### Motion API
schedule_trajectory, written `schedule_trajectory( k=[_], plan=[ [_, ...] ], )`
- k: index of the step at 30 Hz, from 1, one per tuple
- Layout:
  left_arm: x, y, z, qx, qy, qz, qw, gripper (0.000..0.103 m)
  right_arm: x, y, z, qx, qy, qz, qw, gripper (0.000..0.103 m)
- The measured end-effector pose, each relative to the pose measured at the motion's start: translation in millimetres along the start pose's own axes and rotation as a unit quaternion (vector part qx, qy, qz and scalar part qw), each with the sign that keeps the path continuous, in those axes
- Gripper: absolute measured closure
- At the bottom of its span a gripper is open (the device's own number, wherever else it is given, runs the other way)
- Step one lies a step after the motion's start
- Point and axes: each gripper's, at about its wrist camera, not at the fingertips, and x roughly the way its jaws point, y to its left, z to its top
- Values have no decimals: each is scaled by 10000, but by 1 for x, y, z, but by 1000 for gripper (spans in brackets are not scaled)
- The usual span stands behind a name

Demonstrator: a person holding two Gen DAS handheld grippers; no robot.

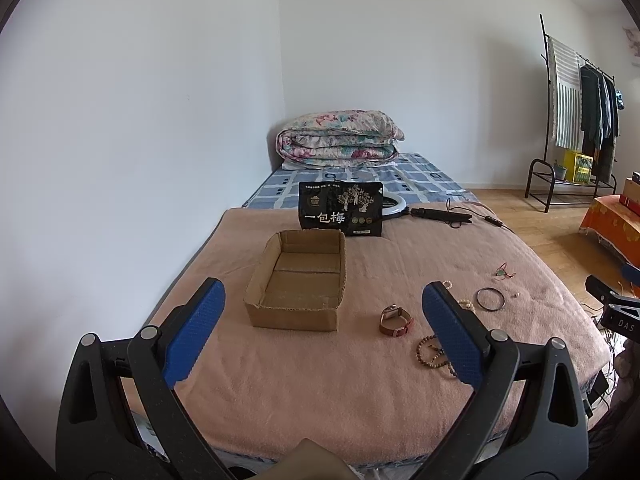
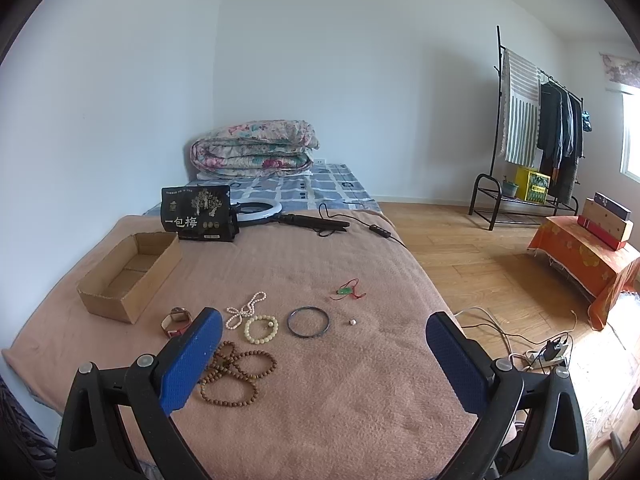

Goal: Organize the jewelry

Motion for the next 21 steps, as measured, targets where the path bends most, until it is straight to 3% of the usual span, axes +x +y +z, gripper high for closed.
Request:
schedule_trajectory(
  k=[21],
  plan=[
    [0, -1, -1, -11, 8, -14, 10000, 2, 5, 3, -1, 6, 73, 35, 10000, 0]
  ],
)
